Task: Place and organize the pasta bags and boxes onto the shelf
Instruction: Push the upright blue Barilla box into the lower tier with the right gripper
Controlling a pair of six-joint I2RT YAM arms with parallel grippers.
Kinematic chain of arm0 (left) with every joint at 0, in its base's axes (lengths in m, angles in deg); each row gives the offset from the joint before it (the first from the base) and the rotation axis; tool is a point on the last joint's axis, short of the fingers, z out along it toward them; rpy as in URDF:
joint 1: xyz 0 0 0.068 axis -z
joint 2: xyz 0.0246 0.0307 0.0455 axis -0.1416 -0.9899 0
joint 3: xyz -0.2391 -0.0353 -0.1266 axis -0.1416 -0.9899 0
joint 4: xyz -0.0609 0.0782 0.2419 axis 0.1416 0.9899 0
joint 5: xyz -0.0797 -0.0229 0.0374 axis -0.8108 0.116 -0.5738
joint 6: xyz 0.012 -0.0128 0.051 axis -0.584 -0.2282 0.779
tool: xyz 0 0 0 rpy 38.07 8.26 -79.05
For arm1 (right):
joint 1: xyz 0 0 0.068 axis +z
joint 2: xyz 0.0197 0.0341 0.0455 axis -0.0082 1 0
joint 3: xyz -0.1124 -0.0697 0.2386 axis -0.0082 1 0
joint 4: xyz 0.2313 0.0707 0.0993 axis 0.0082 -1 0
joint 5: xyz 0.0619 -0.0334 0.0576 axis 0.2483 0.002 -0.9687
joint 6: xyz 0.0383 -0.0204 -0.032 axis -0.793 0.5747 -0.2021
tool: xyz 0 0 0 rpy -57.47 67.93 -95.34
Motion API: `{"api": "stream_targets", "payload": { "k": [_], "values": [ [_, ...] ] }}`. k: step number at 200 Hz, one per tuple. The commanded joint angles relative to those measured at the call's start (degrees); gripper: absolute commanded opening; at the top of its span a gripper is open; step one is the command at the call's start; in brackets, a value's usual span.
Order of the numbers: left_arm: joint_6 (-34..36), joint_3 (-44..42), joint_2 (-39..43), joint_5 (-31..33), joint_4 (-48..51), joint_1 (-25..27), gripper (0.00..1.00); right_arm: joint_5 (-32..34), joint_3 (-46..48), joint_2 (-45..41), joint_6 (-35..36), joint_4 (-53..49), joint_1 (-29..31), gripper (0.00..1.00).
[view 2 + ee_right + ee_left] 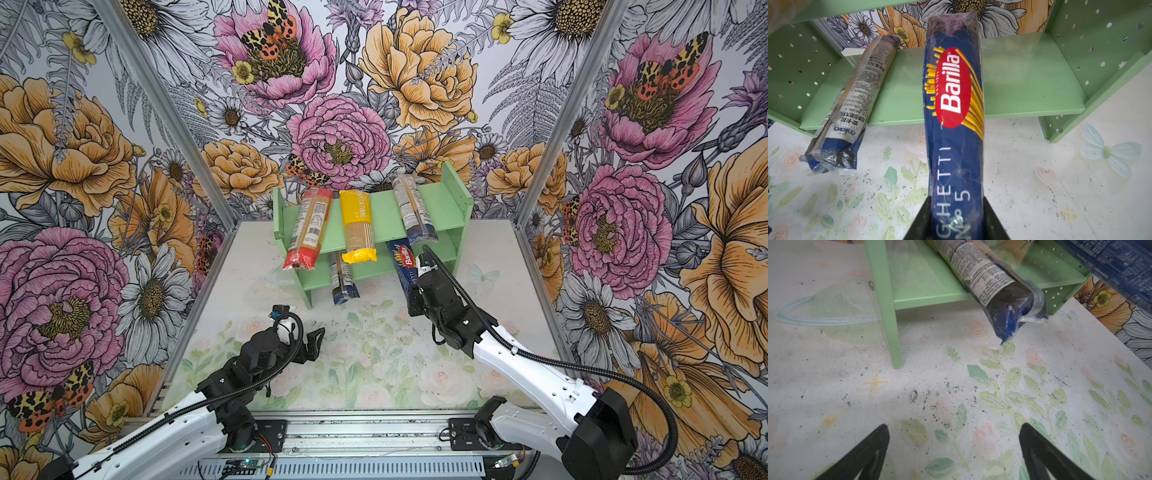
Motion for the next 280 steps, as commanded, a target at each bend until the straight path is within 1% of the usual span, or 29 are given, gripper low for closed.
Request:
{"api": "stream_targets", "payload": {
  "k": [1,127,174,280],
  "values": [
    [-0.38,0.31,0.56,-0.56,-1.42,-0.43,0.99,3.01,-2.19,-0.41,1.43,13.51,0.42,0.00],
    [-0.34,0.34,0.74,-0.63,-1.47,-0.50,0.99,4.71,-2.60,4.90,3.22,20.04,0.49,0.00],
    [-0.38,0.30,0.82,-0.67,-1.39,-0.50,0.99,4.35,-1.01,8.23,3.24,25.20,0.38,0.00],
    [-0.37,0.22,0.91,-0.70,-1.45,-0.59,0.99,7.01,-0.15,11.86,3.43,32.49,0.39,0.00]
  ]
}}
